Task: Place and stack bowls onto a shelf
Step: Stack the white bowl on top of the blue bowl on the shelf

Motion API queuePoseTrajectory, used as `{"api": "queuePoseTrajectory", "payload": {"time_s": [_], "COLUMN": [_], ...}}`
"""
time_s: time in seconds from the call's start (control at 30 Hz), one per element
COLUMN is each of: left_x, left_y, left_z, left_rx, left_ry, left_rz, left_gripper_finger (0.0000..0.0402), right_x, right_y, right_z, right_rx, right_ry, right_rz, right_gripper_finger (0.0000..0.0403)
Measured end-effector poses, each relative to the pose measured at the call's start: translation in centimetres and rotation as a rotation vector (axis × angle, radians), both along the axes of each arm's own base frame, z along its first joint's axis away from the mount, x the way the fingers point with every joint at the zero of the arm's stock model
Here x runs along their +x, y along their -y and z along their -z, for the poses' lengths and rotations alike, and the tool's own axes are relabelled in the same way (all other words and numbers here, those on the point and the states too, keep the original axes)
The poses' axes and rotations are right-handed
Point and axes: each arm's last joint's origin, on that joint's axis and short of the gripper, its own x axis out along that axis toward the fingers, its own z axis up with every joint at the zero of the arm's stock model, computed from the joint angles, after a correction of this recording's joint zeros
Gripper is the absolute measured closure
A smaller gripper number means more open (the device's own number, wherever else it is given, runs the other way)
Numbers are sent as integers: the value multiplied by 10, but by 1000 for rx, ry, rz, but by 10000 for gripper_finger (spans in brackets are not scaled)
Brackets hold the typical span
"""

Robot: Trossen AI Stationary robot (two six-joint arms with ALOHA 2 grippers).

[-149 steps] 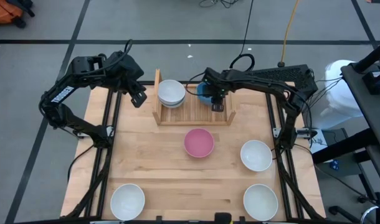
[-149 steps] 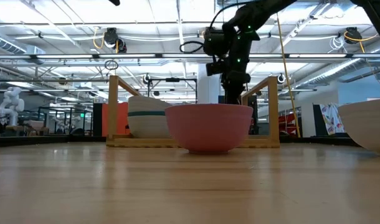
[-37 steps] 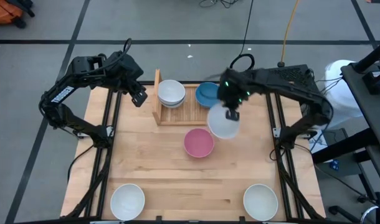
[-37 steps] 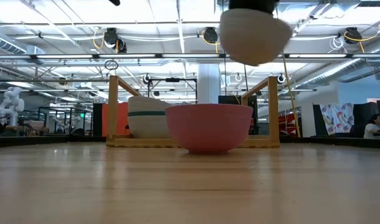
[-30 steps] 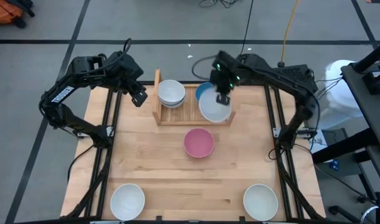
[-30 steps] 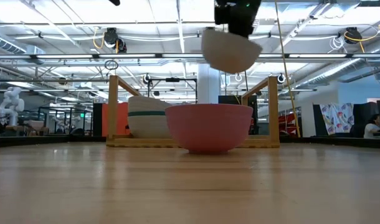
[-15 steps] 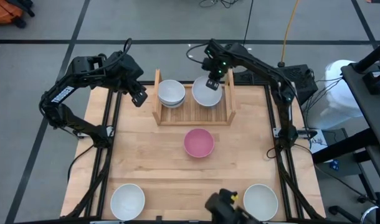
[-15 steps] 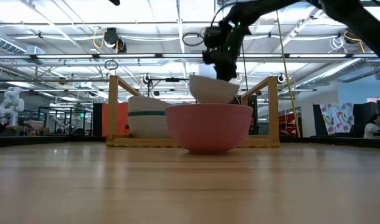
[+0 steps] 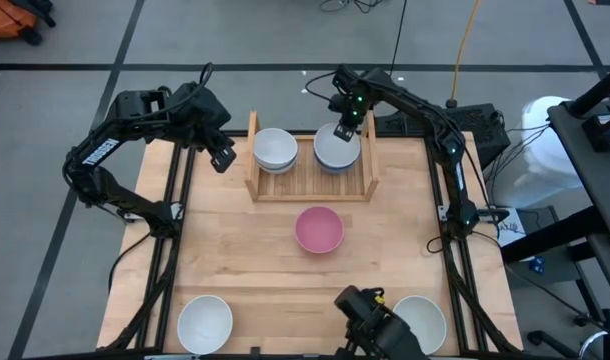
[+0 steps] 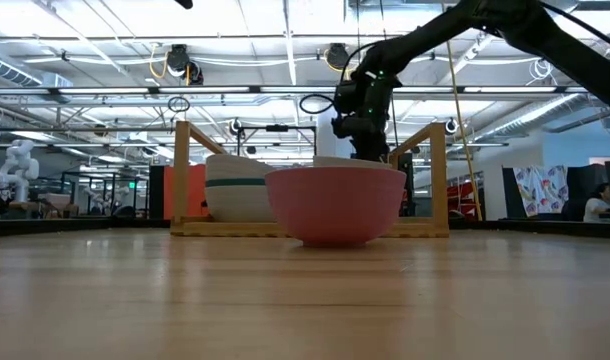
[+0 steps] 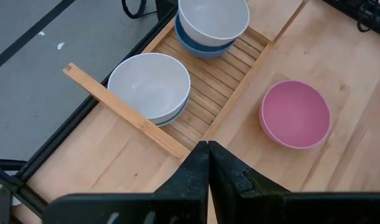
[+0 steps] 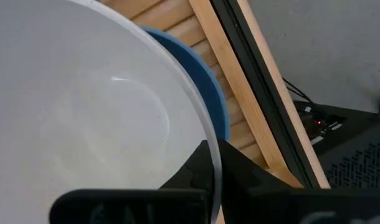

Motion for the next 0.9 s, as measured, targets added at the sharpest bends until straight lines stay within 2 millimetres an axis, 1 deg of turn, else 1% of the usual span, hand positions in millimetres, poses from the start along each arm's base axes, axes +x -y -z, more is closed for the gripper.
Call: {"api": "queuePoseTrajectory", "payload": {"time_s": [0.17,0.3,0.5,0.63,0.9], "left_x": [0,0,0,0,0], "left_y": [0,0,0,0,0], "left_z": [0,0,0,0,0], "left_rx": [0,0,0,0,0], "left_ry": [-1,0,0,0,0], "left_rz": [0,0,1,1,0], "left_gripper_finger": [396,396,396,396,396], "right_x": [1,3,3,2,2], "right_y": [3,5,6,6,6], "right_z": [12,21,23,24,22], "right_rx": [73,91,91,66,35], "right_ry": [21,9,5,-27,-52], "right_rz": [-35,-35,-38,-23,-46], "right_gripper_finger": [403,403,398,376,315]}}
